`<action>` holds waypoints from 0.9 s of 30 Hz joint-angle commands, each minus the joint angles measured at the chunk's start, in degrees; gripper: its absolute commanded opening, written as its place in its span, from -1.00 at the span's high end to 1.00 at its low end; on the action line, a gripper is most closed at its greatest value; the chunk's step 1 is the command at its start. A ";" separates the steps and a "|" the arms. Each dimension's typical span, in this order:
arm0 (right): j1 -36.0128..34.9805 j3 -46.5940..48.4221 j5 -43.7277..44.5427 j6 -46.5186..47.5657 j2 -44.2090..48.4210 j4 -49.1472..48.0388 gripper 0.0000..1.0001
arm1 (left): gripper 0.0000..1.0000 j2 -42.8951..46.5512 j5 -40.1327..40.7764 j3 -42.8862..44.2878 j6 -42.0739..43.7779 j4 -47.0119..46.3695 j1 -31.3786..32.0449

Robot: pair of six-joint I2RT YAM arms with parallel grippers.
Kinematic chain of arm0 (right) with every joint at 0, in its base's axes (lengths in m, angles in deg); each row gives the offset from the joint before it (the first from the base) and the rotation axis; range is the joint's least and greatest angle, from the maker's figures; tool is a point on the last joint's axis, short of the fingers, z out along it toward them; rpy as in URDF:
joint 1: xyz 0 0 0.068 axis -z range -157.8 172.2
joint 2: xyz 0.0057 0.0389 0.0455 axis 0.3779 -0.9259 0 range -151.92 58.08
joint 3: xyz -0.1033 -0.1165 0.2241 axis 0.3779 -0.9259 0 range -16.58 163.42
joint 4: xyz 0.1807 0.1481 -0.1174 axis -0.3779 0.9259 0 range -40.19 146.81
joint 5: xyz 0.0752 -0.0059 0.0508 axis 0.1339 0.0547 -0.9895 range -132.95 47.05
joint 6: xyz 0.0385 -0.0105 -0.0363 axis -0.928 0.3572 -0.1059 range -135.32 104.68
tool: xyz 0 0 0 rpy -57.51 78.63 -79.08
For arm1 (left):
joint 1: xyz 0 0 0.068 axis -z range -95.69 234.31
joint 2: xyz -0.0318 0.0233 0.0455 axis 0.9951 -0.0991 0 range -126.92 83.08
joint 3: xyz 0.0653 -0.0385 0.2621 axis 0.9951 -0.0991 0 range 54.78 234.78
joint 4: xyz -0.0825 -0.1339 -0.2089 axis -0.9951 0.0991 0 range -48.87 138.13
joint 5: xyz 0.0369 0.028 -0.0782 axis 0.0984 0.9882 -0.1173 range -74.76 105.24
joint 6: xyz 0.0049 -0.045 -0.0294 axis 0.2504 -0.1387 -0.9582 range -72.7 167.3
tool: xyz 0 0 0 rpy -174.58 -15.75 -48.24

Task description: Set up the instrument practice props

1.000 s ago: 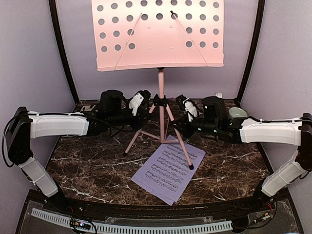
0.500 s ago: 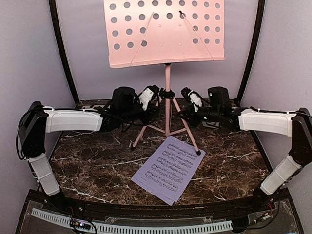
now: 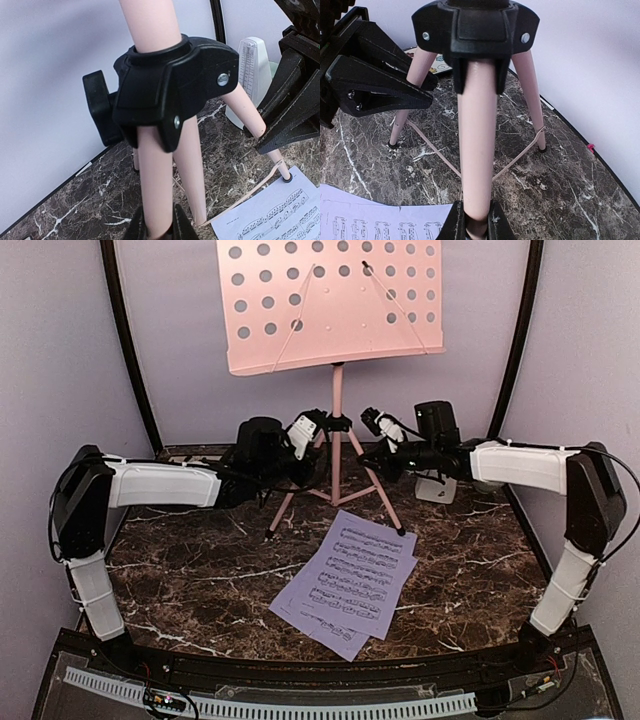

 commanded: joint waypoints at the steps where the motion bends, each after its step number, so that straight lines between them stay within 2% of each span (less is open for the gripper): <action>1: 2.65 6.17 4.39 2.44 -0.65 -4.81 1.00 | 1.00 0.63 -2.64 4.48 6.28 -2.49 0.60; 22: 5.80 18.18 -0.82 0.25 -4.03 0.14 1.00 | 1.00 -1.64 -4.62 9.97 4.86 -2.09 0.51; 27: 5.93 19.32 0.83 1.56 -4.68 0.67 1.00 | 1.00 -2.98 -5.02 11.13 4.00 -1.84 0.21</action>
